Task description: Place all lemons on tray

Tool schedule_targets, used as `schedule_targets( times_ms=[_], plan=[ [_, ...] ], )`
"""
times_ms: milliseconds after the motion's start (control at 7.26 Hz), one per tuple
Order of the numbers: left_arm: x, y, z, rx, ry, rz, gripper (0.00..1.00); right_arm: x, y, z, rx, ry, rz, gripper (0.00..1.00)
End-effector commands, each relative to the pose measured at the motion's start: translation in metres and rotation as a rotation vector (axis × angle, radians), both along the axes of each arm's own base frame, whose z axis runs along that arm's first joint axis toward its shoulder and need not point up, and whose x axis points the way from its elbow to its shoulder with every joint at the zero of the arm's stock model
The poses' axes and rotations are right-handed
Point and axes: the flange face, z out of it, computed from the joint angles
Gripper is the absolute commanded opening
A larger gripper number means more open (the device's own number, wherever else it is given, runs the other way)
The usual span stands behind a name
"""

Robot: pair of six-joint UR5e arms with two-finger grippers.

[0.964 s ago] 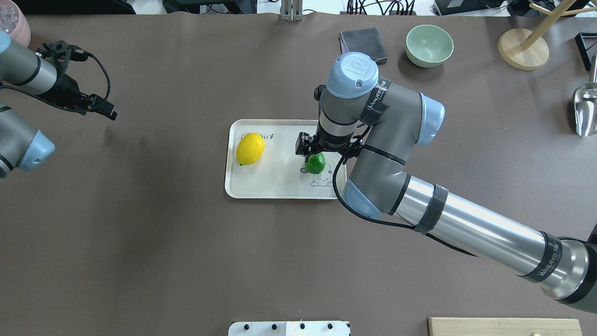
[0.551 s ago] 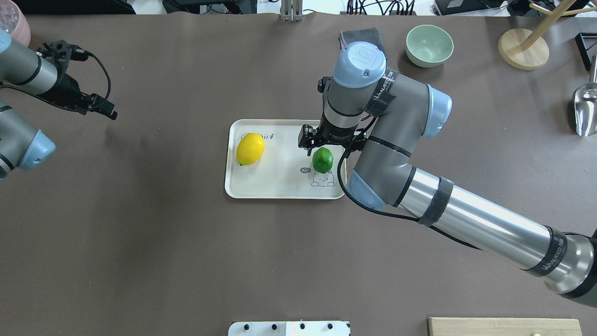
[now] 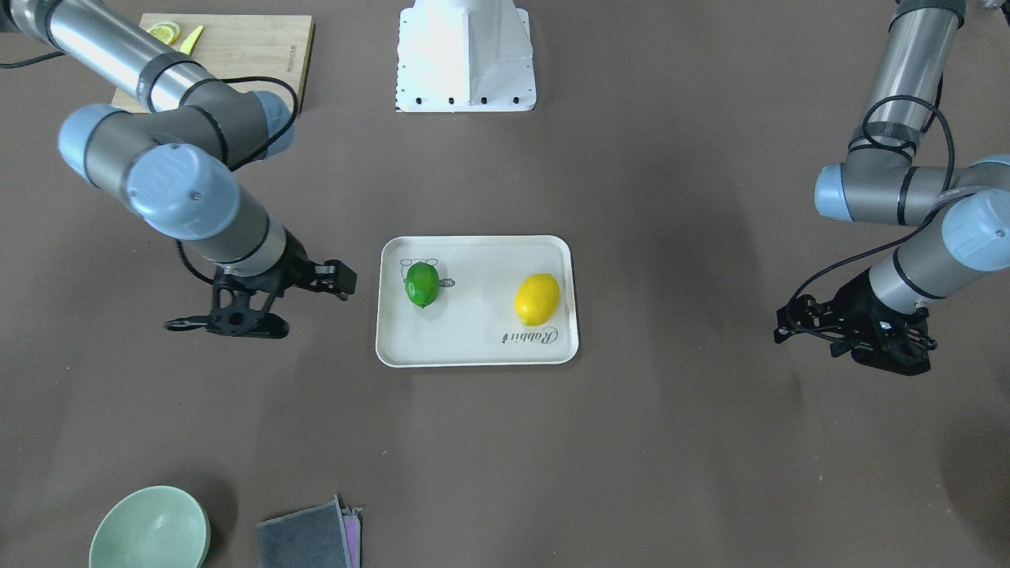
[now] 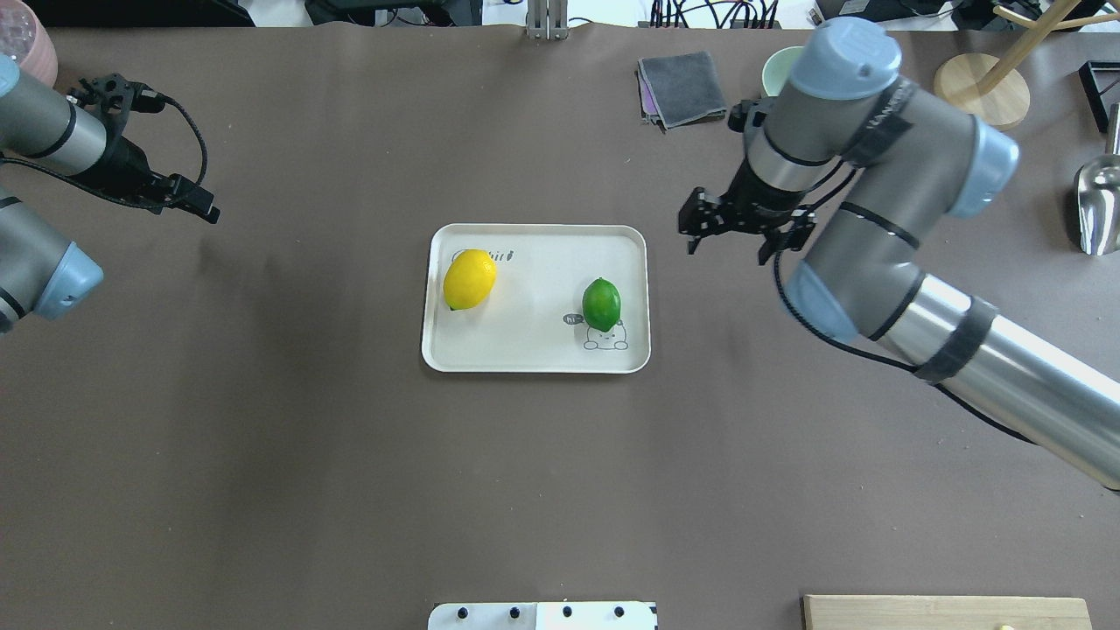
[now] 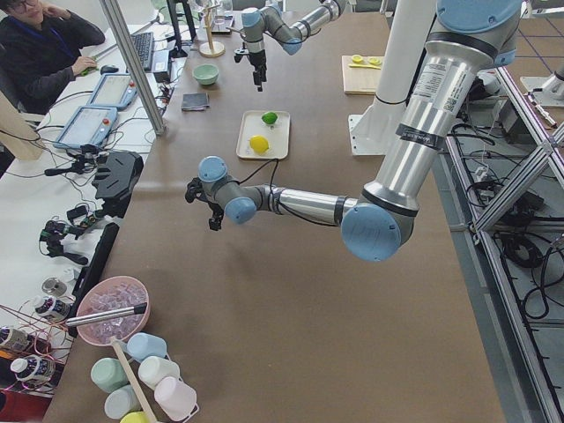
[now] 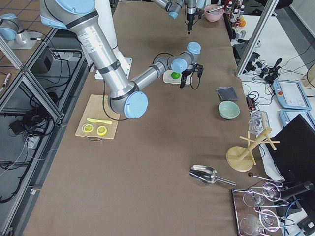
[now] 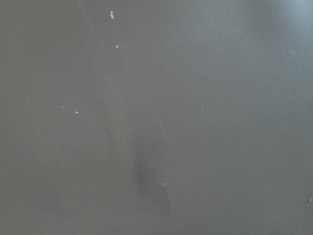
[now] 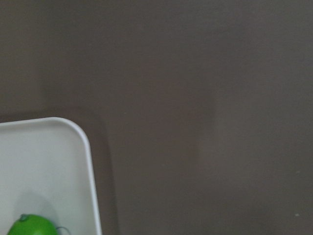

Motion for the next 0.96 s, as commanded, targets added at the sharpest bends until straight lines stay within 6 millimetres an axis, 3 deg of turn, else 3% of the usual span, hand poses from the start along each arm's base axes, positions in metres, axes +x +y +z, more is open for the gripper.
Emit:
schedule_targets(
  times_ms=[0, 275, 551, 688, 826],
  plan=[
    [-0.016, -0.006, -0.004, 0.001, 0.007, -0.021, 0.98, 0.127, 0.001, 0.085, 0.133, 0.04, -0.053, 1.0],
    [-0.066, -0.018, 0.008, 0.029, 0.0, -0.04, 0.97, 0.227, 0.037, 0.166, 0.241, 0.089, -0.147, 1.0],
    [-0.151, -0.034, 0.03, 0.059, -0.05, 0.068, 0.97, 0.317, 0.069, 0.231, 0.307, 0.122, -0.207, 1.0],
    [-0.21, -0.028, 0.053, 0.038, -0.066, 0.084, 0.97, 0.355, 0.09, 0.258, 0.301, 0.115, -0.203, 1.0],
    [-0.255, -0.018, 0.076, 0.034, -0.091, 0.116, 0.97, 0.39, 0.113, 0.281, 0.293, 0.109, -0.19, 1.0]
  ],
)
